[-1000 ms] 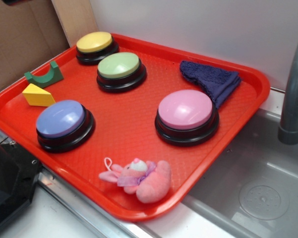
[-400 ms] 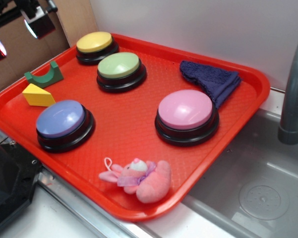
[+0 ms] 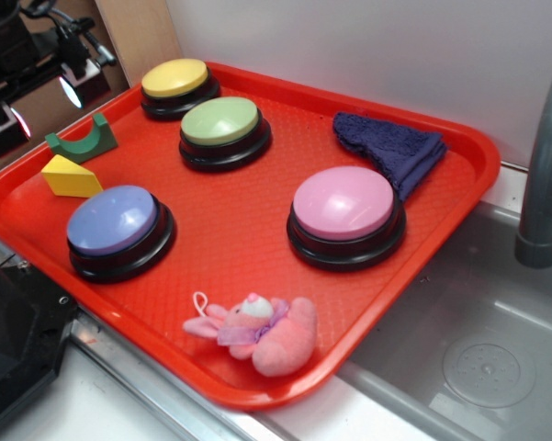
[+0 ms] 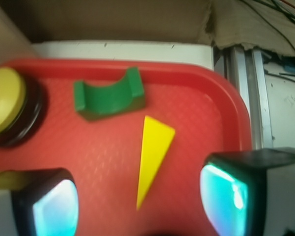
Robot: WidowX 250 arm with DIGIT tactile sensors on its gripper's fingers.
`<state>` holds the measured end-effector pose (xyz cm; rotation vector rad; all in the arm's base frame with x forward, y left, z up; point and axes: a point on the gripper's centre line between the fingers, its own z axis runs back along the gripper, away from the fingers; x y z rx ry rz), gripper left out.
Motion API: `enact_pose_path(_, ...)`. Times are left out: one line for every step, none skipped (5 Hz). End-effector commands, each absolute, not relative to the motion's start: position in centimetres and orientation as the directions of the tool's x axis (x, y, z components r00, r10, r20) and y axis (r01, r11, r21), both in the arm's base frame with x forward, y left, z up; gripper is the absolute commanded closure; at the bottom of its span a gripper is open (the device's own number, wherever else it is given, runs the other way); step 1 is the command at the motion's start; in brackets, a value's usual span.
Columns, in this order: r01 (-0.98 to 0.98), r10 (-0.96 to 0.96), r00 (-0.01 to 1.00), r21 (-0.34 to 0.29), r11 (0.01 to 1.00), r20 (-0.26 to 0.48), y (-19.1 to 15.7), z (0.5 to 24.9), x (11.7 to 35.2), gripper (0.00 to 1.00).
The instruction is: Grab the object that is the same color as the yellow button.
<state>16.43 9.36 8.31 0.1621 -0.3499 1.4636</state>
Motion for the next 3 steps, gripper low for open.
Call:
enact_pose_path(-0.995, 0.937, 0.015, -0.086, 0.048, 0.349, 10.9, 6.1, 15.8, 0.00)
enact_pose_path(-0.997, 0.934, -0.015, -0.078, 0.014, 0.358, 11.2, 4.5, 15.8, 0.00)
enact_pose_path(-0.995, 0.937, -0.006, -0.092, 0.028, 0.350, 11.7, 3.4, 16.0, 0.00)
